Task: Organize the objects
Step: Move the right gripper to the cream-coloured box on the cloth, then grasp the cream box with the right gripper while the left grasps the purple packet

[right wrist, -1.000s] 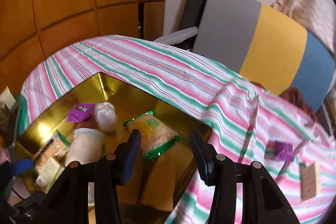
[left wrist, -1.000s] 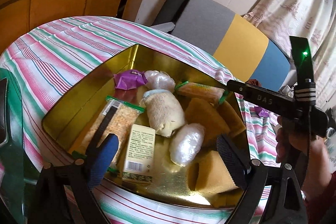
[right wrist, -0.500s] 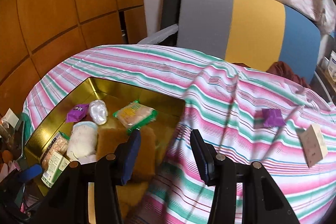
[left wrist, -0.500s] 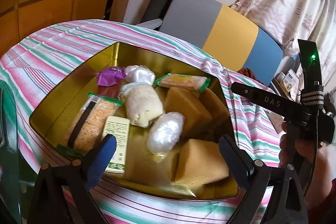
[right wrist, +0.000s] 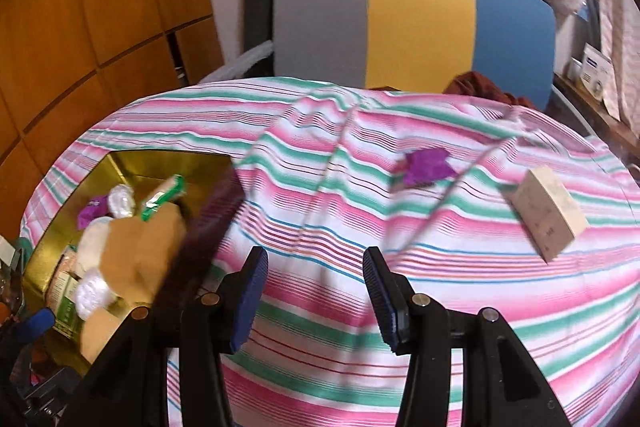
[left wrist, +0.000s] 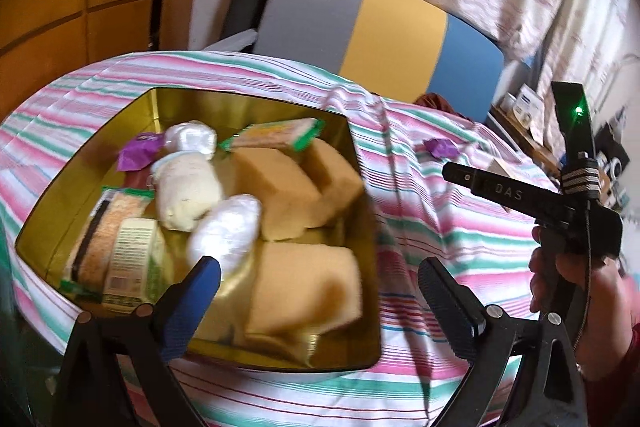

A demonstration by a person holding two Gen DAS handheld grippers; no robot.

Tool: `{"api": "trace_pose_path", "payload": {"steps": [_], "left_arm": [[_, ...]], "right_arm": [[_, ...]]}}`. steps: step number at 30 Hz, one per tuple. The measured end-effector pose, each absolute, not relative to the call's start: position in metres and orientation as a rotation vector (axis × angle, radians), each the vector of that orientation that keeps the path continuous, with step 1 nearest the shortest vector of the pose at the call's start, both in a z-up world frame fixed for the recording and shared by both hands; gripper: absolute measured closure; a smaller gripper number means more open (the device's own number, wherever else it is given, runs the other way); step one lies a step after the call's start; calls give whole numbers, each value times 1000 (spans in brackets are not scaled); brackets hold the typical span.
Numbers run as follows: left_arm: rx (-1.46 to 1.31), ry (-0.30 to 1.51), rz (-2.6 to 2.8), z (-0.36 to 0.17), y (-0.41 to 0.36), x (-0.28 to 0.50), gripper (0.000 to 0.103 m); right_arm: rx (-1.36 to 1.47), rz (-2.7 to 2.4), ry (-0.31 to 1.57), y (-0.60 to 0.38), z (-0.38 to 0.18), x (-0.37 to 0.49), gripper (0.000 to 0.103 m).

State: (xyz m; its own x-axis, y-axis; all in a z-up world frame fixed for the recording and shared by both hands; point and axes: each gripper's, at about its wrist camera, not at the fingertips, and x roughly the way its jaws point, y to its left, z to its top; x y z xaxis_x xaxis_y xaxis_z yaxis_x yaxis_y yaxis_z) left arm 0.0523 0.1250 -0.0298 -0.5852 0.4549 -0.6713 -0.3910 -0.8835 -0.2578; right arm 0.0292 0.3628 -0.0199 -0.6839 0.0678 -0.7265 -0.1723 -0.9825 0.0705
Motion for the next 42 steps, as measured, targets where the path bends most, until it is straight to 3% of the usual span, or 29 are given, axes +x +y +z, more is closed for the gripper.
{"api": "trace_pose_path", "payload": {"steps": [8,26,37,42], "left_arm": [[-1073,-19,2368,-32,164,62,2],[-1072,175,2247,-34,244,76,0],[-1075,246,2228,-36,275,67,0],[-1080,234,2237,-34,288,49,0]], "right_arm": [[-1163,2697,259,404,-31,48,53],[-1012,2491,307,530,-46,91,31],[-955,2521,99,586,-39,41,26],[-1002,2540,115,593,-58,29,26]]}}
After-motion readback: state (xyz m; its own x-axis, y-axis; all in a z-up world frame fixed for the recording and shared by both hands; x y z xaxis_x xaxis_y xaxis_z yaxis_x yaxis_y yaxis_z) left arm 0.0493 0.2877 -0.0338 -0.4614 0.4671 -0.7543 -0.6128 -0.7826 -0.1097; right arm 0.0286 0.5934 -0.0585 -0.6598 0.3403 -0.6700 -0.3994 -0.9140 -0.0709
